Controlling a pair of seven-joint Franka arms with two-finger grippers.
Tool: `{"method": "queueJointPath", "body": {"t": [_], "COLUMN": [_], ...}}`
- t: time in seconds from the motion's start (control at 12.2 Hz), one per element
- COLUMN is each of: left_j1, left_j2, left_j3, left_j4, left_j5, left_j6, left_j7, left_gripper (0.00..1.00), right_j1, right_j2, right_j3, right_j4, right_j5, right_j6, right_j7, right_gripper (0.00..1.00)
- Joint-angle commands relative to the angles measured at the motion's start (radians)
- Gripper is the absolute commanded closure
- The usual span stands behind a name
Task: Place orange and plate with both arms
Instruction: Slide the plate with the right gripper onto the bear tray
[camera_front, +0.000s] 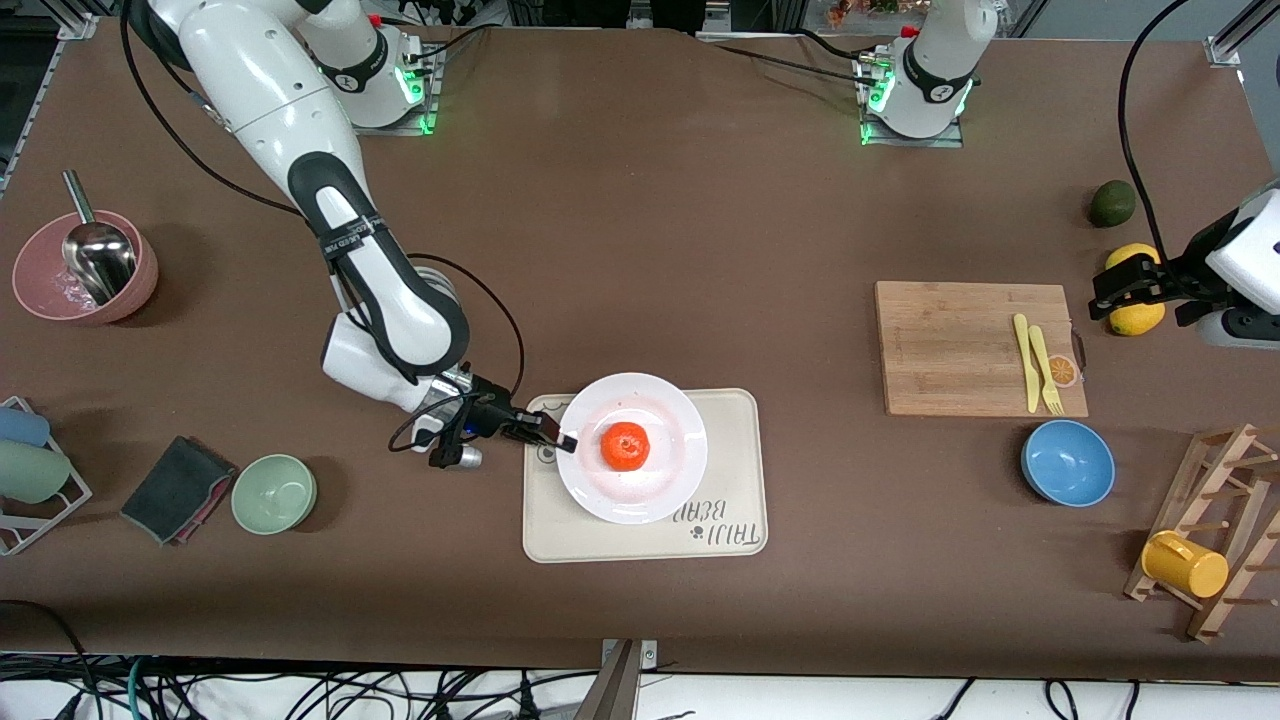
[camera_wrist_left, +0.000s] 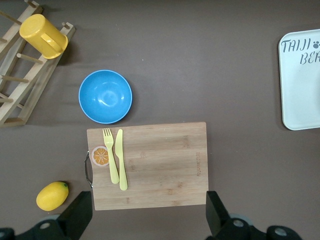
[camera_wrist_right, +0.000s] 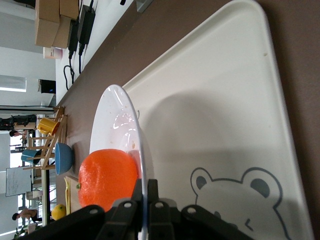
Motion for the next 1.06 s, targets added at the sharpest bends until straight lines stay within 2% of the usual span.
{"method": "queueJointPath", "body": {"t": [0.0,0.33,0.57,0.65,0.74,0.82,0.9,0.98], "left_j1": [-0.001,-0.002,-0.001,-0.001,-0.001,-0.001,-0.001,-0.001], "left_j2": [0.002,0.002,0.002,0.002,0.002,0.002,0.002,0.002], "left_j3": [0.0,0.0,0.0,0.0,0.0,0.0,0.0,0.0], "left_j4": [0.015,0.015,0.015,0.015,0.015,0.015,0.015,0.015], "left_j5": [0.001,0.001,0.001,0.001,0.001,0.001,0.001,0.001], "left_j6": [0.001,0.001,0.001,0.001,0.001,0.001,0.001,0.001], "left_j7": [0.023,0.023,0.023,0.023,0.023,0.023,0.023,0.023], "left_gripper": [0.0,0.0,0.0,0.0,0.0,0.0,0.0,0.0], "right_j1": [-0.003,0.01,0.008,0.008,0.004,-0.003,-0.003,-0.007], "right_j2": [0.044,0.146,0.162,0.162,0.161,0.158,0.153,0.15], "right_j3": [-0.006,-0.006,-0.006,-0.006,-0.006,-0.006,-0.006,-0.006], "right_j4": [0.043,0.167,0.175,0.174,0.175,0.175,0.175,0.175], "right_j5": [-0.048,-0.05,-0.049,-0.05,-0.056,-0.088,-0.139,-0.179], "right_j6": [-0.023,-0.025,-0.025,-0.025,-0.025,-0.025,-0.025,-0.025], "right_j7": [0.015,0.021,0.013,0.01,0.006,0.003,0.003,0.001], "right_gripper": [1.0,1.0,1.0,0.82,0.69,0.48,0.36,0.06]}}
